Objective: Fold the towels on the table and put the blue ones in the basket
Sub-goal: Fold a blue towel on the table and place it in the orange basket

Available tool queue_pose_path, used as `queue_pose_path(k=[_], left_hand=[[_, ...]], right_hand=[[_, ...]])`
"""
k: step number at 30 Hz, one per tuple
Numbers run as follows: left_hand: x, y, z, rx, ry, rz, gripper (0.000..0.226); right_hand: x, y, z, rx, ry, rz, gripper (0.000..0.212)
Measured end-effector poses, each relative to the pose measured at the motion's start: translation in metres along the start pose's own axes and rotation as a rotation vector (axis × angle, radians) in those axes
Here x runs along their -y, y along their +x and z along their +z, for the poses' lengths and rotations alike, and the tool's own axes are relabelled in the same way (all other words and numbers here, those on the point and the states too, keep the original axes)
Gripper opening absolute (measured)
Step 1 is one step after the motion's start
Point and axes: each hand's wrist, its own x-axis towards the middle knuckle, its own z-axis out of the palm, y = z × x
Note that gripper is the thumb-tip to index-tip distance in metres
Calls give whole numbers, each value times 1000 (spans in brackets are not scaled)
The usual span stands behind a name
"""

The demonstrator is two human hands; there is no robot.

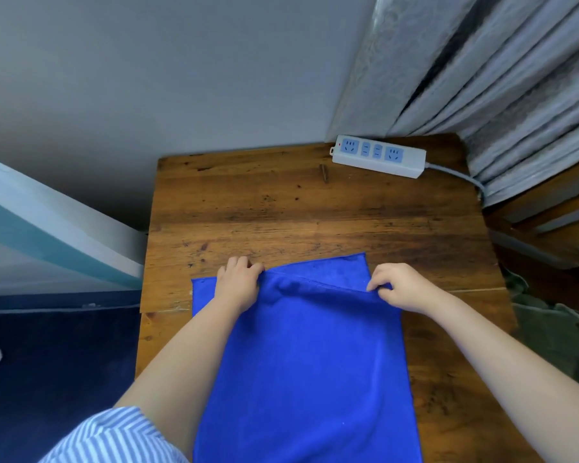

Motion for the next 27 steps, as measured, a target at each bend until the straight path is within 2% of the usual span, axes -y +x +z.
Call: queue_pose_path(k=[3,8,13,17,21,27], left_hand=[[-3,-2,-2,-58,50,-37,28],[22,-19,-9,-58,85,-63,24],[65,-50,-12,-61,-75,2,21],[85,-62,-8,-54,-185,-97,21],[92,-58,-1,-88,-249,-200,22],[82,-38,4,-125,-103,-230,25]], right_hand=[[-2,-7,1,-33,4,8,28],[0,-3,0,-50,-116,96,29],[7,12,-11,-63,-149,115,32],[17,25,-16,-19,-165,42,31],[30,41,-10,-32,-229,80,30],[26,54,5,-133,-317,146,22]])
